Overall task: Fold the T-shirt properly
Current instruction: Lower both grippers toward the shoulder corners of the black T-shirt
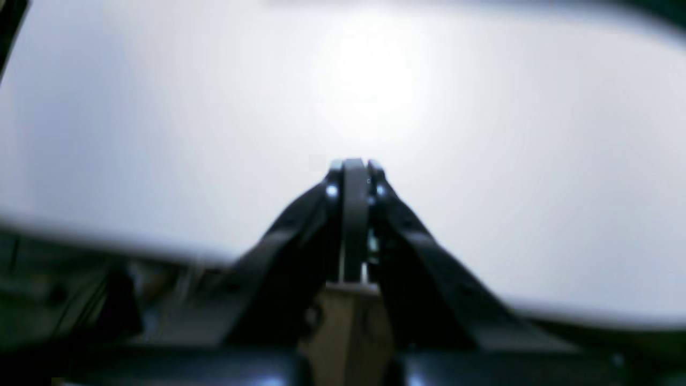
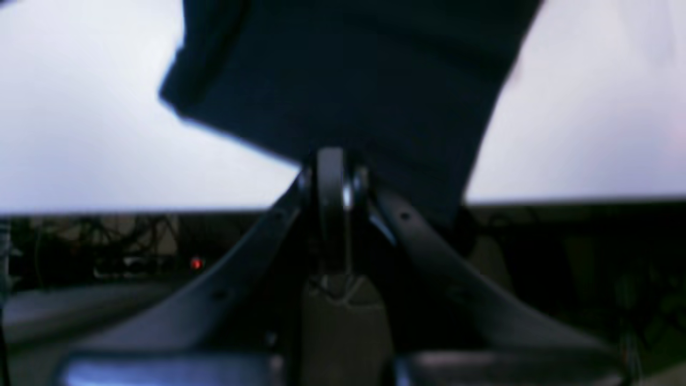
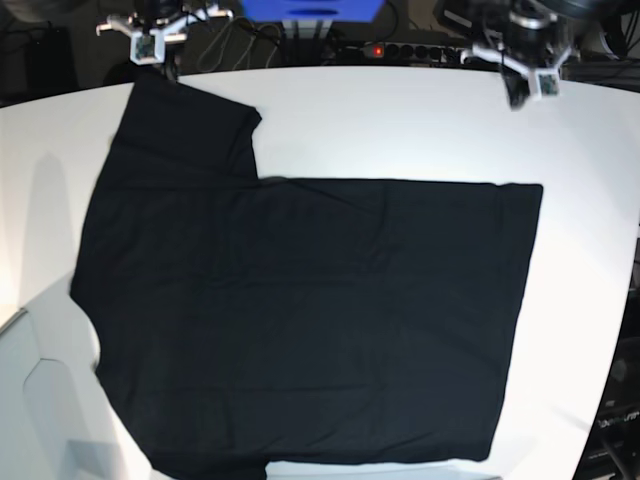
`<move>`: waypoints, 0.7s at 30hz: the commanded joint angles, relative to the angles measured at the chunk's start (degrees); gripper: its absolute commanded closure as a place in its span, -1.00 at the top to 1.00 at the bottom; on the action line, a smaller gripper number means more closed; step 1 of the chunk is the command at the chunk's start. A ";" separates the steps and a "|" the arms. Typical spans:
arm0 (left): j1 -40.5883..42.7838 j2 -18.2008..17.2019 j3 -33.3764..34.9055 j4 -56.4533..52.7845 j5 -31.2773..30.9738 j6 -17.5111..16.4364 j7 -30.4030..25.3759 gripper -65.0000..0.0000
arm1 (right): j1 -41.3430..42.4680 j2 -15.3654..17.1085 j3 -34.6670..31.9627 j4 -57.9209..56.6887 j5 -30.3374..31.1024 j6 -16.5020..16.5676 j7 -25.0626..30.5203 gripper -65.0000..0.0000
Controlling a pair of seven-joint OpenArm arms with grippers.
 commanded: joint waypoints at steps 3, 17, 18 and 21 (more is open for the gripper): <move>-2.54 0.86 -2.44 0.94 0.14 0.60 -0.75 -0.73 | 1.00 0.03 0.12 0.91 -0.31 0.30 -1.75 -0.62; -25.22 5.52 -7.89 -10.05 0.14 0.51 10.33 0.18 | 7.68 0.03 2.23 0.82 -0.40 0.30 -5.97 -0.11; -26.28 5.52 -7.89 -11.02 0.14 0.51 10.33 0.18 | 8.03 0.03 2.23 0.82 -0.40 0.30 -6.58 -0.11; -29.44 5.44 -7.89 -13.48 0.14 0.51 10.68 0.18 | 8.20 -0.06 3.46 0.65 -0.40 0.30 -7.99 -0.11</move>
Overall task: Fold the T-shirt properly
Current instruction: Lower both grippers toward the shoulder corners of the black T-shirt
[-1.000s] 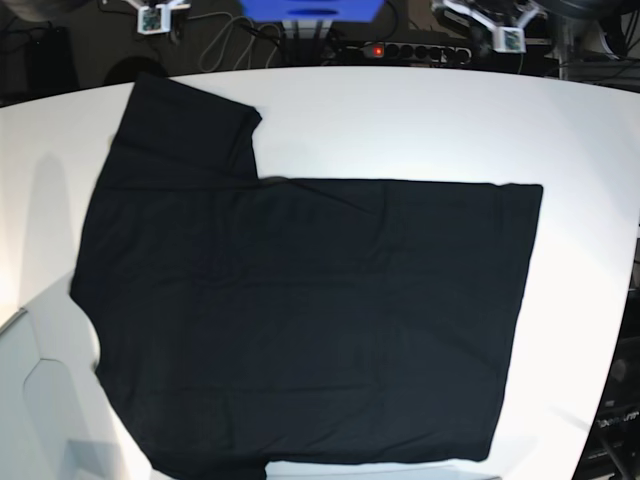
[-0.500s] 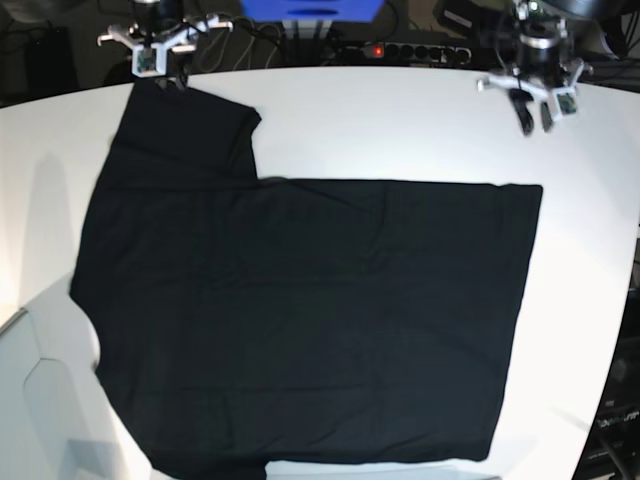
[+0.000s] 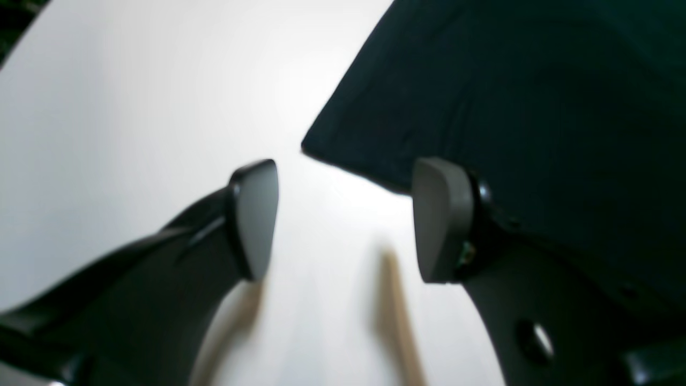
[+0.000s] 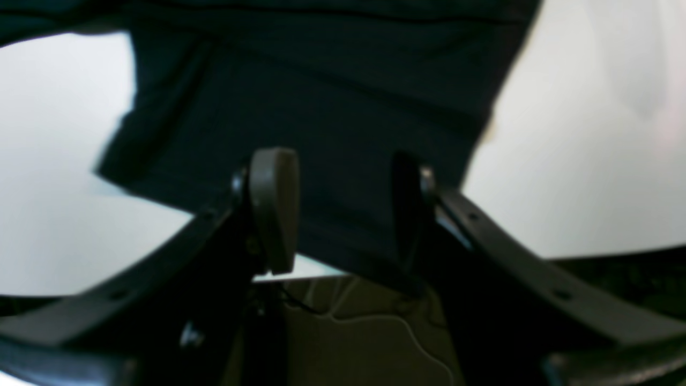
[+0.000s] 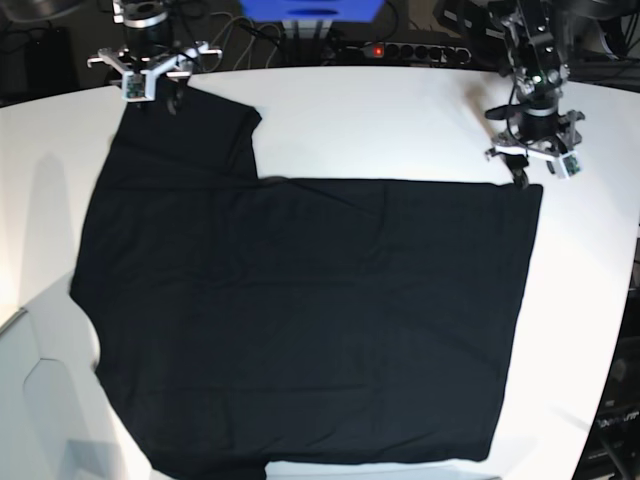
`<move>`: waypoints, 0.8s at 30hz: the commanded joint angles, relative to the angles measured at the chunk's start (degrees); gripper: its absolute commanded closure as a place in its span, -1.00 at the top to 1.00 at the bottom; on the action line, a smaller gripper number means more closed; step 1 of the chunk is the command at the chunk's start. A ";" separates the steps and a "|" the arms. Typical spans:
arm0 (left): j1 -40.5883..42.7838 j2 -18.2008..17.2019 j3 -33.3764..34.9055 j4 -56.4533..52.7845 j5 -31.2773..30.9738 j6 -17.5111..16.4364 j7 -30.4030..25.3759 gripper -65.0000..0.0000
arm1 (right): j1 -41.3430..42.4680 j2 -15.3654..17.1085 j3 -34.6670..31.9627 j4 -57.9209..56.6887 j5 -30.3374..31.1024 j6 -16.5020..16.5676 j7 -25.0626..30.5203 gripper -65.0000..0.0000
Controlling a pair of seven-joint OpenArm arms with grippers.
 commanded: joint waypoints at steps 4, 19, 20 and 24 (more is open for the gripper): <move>-3.38 -1.85 -0.86 -2.35 0.09 0.16 -1.49 0.18 | -0.67 0.16 0.51 0.76 -0.36 0.30 1.34 -0.11; -8.92 -5.37 -1.21 -11.05 0.62 -6.43 -1.40 0.17 | -0.67 -0.02 0.51 0.58 -0.36 0.30 1.34 -0.11; -8.92 -5.37 -1.21 -11.58 0.62 -6.43 -1.40 0.17 | -0.67 -0.02 0.51 0.58 -0.36 0.30 1.34 -0.11; -9.10 -5.37 -1.21 -12.81 0.62 -6.43 -1.40 0.17 | -0.67 -0.02 1.22 0.58 -0.36 0.30 1.34 -0.11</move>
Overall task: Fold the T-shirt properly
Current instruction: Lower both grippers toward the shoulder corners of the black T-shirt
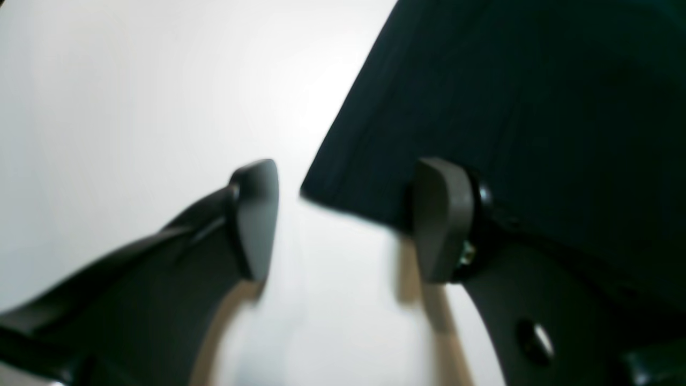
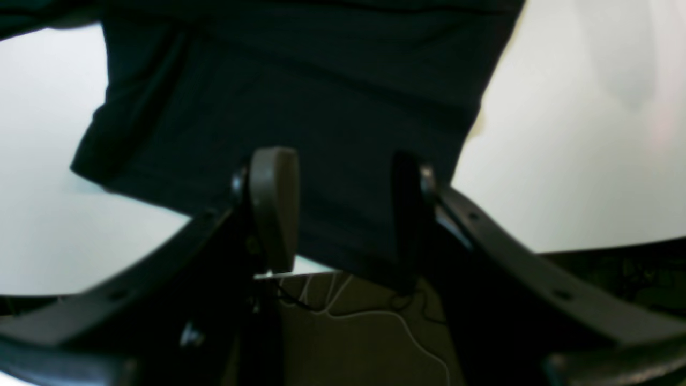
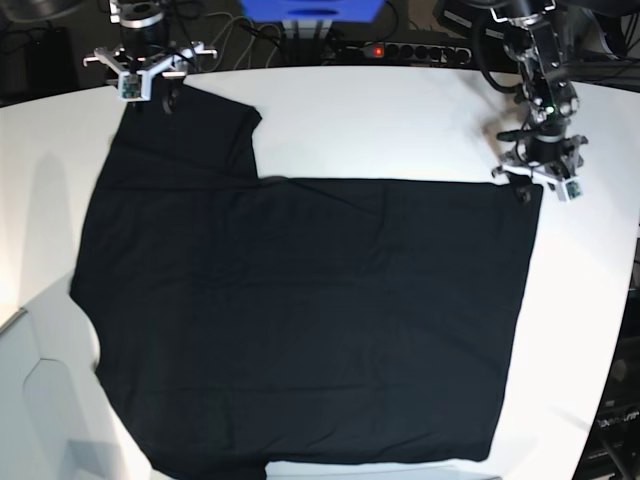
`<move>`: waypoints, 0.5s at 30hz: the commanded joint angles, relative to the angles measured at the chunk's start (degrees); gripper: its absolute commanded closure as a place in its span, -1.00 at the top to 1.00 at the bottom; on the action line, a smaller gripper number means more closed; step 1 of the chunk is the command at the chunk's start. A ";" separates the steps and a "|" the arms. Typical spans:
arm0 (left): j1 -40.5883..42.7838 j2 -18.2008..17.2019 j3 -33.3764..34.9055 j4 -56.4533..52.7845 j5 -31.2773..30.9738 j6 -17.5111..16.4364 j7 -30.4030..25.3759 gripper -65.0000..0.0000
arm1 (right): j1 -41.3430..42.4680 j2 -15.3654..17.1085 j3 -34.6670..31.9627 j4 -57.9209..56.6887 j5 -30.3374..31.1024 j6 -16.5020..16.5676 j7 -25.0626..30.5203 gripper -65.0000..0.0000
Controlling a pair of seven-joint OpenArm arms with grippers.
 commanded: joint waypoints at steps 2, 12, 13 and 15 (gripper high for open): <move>-0.13 -0.69 -0.46 0.94 -0.17 0.04 -1.38 0.17 | -0.69 0.00 0.63 0.84 -0.38 0.30 1.43 -0.11; -0.13 -0.86 -0.46 0.94 -0.17 0.04 -1.38 0.13 | -0.69 0.09 1.42 0.84 -0.38 0.30 1.43 -0.11; -0.13 -0.86 -0.46 0.94 -0.17 0.04 -1.38 0.06 | -0.69 0.18 1.42 0.84 -0.38 0.30 1.43 -0.11; -0.13 -0.78 -0.46 0.94 -0.17 -0.05 -1.38 -0.12 | -0.69 0.18 1.42 0.84 -0.38 0.30 1.43 -0.11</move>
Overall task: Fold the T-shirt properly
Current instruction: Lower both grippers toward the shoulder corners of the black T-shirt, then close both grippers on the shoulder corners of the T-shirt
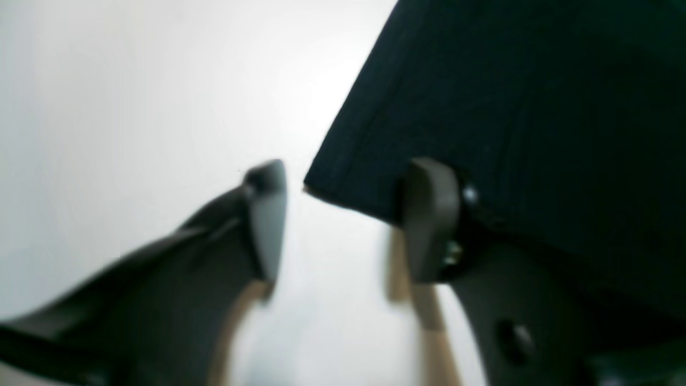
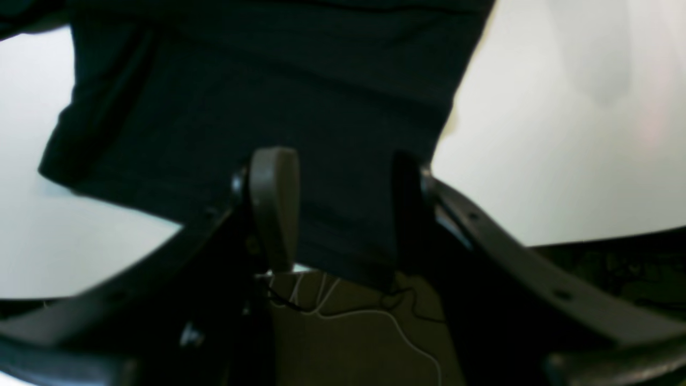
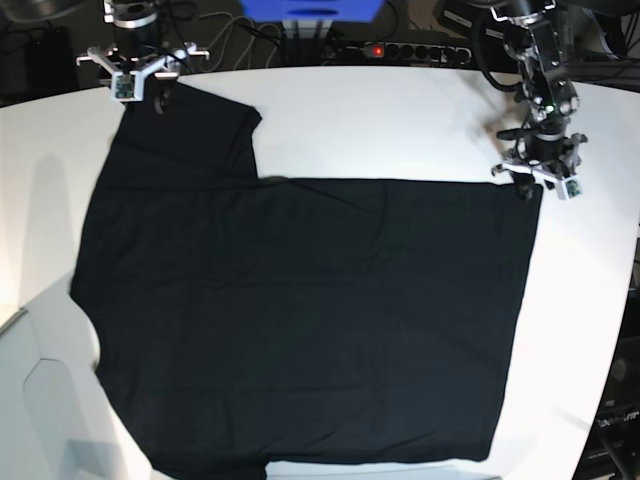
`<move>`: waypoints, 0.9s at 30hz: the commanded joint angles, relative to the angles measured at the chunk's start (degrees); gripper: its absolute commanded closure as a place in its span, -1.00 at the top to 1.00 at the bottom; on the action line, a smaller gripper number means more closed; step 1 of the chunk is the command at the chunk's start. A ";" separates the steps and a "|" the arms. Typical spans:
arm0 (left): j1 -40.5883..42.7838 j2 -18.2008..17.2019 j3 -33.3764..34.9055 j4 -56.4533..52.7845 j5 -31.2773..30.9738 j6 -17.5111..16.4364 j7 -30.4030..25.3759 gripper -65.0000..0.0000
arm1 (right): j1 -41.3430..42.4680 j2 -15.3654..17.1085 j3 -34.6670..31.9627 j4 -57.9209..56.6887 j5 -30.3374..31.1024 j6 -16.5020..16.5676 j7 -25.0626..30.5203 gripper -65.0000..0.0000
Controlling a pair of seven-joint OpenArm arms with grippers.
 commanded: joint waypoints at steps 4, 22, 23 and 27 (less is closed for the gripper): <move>-0.18 -0.62 -0.09 0.96 -0.25 -0.31 -1.36 -0.32 | -0.69 0.16 0.48 0.84 -0.38 0.30 1.43 -0.11; -0.09 -0.62 -0.09 0.96 -0.52 -0.49 -1.36 -1.00 | 1.59 0.25 1.27 0.23 -0.47 0.30 1.34 -0.10; 0.17 -0.62 -0.18 1.22 -0.52 -0.49 -1.36 -1.00 | 1.95 0.25 1.27 0.23 -0.47 0.30 1.34 -0.10; 1.14 -0.62 -0.36 2.89 -0.52 -0.49 -1.36 -1.00 | 2.74 0.25 1.27 0.23 -0.47 0.30 1.34 -0.10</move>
